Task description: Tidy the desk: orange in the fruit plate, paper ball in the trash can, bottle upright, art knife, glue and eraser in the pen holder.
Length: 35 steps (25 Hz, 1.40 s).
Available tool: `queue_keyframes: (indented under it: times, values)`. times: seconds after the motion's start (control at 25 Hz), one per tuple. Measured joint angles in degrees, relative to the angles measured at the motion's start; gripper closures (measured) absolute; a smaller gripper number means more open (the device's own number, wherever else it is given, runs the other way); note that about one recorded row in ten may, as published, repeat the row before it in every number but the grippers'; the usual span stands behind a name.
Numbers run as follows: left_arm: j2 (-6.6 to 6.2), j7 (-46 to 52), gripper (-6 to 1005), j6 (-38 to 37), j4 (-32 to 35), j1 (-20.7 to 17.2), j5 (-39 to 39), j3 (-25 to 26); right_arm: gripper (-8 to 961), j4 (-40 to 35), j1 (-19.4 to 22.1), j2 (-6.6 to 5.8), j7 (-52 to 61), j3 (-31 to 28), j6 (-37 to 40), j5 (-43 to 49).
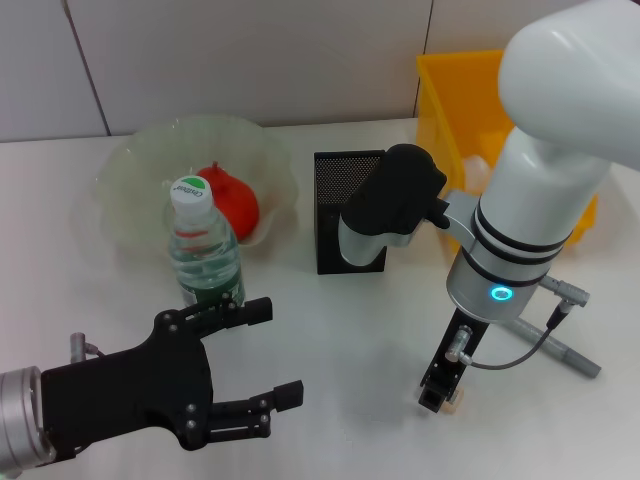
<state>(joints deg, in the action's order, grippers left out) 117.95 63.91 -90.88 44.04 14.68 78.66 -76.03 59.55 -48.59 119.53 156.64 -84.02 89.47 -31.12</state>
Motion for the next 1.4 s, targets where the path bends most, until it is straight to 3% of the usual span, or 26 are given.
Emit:
queue_keyframes:
  times: [0.24, 0.64, 1.0, 1.4]
  values:
    - [0.0, -0.02, 129, 0.0, 0.01, -0.01, 0.0, 0.0, 552, -0.13, -0.08, 0.0, 0.11, 0.0, 0.0, 0.0]
    - [0.0, -0.02, 130, 0.0, 0.06, 0.05, 0.0, 0.0, 553, -1.27, -0.45, 0.0, 0.4, -0.01, -0.14, 0.0]
    - [0.0, -0.02, 130, 0.0, 0.15, 0.04, 0.0, 0.0, 664, -1.43, -0.46, 0.0, 0.5, -0.01, -0.68, 0.01]
    - [0.0, -0.02, 130, 0.0, 0.2, 0.0, 0.0, 0.0, 701, -0.87, -0.16, -0.13, 1.22, -0.43, -0.75, 0.25]
